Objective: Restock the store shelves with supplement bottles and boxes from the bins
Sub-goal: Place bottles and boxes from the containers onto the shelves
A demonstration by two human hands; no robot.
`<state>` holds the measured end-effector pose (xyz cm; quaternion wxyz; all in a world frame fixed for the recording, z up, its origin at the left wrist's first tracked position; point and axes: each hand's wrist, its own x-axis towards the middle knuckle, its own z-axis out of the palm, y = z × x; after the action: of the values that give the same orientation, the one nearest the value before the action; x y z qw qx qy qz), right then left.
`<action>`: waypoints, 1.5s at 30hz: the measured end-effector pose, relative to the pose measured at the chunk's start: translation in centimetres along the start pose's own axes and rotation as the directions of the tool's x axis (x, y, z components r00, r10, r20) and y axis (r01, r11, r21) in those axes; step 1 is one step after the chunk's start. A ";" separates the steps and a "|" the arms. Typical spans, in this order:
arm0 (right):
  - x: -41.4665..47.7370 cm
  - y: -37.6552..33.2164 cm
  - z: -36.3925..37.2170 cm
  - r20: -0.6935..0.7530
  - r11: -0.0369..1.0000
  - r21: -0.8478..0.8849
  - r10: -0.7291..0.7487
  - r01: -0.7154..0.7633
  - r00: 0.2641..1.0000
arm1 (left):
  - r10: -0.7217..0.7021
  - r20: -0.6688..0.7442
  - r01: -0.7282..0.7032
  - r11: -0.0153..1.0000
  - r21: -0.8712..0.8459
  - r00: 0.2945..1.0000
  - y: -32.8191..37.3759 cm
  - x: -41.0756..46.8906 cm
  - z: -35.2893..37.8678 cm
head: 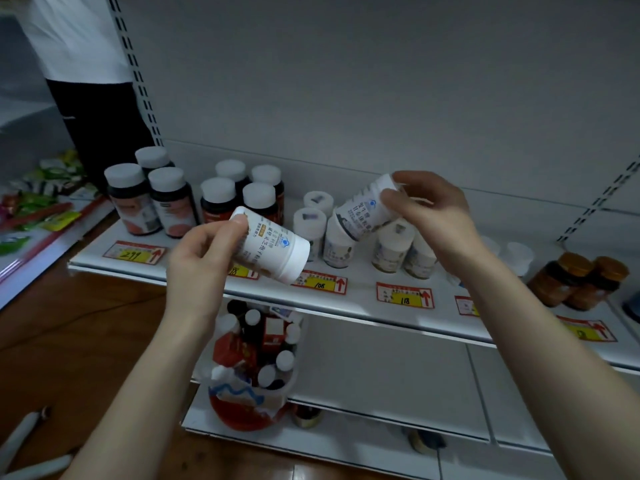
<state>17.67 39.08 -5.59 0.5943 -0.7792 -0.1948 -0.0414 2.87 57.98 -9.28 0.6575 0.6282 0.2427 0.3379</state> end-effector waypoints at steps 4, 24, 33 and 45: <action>2.6 -0.3 0.6 -0.023 0.991 -0.111 -0.077 0.074 0.997 | -0.001 0.015 0.001 1.000 -0.007 1.000 0.2 0.7 0.4; 11.3 4.6 5.6 0.369 0.892 -0.448 0.128 0.056 0.920 | -0.038 -0.042 0.037 0.999 -0.003 0.998 -1.0 2.5 2.7; 11.0 6.1 6.4 0.441 0.844 -0.535 0.233 0.045 0.867 | -0.035 -0.059 0.037 0.999 0.030 0.998 -1.7 2.7 3.0; 9.8 5.4 5.5 0.358 0.862 -0.498 0.104 0.095 0.928 | -0.246 0.068 0.253 0.959 -0.130 0.967 -1.0 2.4 3.8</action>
<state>27.73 45.59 -9.18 0.3208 -0.9015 -0.2845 0.0592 7.38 57.30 -9.68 0.7426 0.5541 0.2794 0.2521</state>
